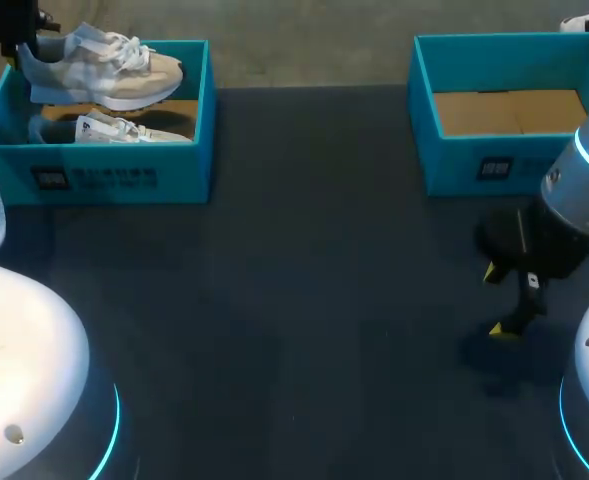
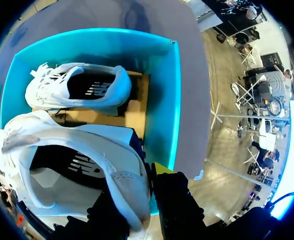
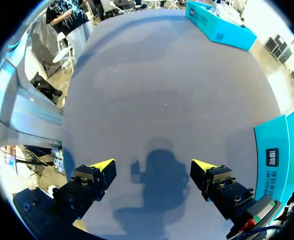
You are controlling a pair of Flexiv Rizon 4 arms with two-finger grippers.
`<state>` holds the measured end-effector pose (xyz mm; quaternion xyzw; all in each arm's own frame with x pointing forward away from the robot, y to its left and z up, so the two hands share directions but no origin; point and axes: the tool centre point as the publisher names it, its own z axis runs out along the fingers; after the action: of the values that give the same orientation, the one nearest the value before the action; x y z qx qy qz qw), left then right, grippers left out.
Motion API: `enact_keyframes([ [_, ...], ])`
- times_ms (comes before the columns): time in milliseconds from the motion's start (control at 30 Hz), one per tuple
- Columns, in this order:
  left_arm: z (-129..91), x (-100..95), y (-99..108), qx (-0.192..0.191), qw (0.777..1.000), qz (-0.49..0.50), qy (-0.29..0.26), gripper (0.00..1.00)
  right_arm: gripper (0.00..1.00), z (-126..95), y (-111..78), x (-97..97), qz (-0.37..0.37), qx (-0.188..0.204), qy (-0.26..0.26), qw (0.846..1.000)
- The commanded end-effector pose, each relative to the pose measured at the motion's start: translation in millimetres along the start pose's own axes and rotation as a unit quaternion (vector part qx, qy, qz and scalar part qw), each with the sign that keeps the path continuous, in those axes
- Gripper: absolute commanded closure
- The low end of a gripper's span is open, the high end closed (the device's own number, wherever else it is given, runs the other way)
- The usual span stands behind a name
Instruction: Take the shoe out of the shoebox, open the shoe tongue, remove and reinsert the insole, then place the shoe into the shoebox
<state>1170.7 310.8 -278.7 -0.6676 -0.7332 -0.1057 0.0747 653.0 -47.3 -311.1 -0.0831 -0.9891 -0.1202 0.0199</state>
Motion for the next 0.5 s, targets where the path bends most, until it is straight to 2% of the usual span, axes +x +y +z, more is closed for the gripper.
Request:
enact_keyframes([
  [33, 4.9, 0.1, -7.4, -0.004, 1.000, -0.001, 0.001, 1.00, 0.00, 0.4, -0.6, 1.3, 0.000, 0.000, -0.001, 1.000],
  [500, 12.3, -7.3, -1.2, 0.000, 1.000, -0.013, 0.004, 1.00, 0.00, 0.4, -0.6, 1.3, 0.000, 0.000, -0.001, 1.000],
])
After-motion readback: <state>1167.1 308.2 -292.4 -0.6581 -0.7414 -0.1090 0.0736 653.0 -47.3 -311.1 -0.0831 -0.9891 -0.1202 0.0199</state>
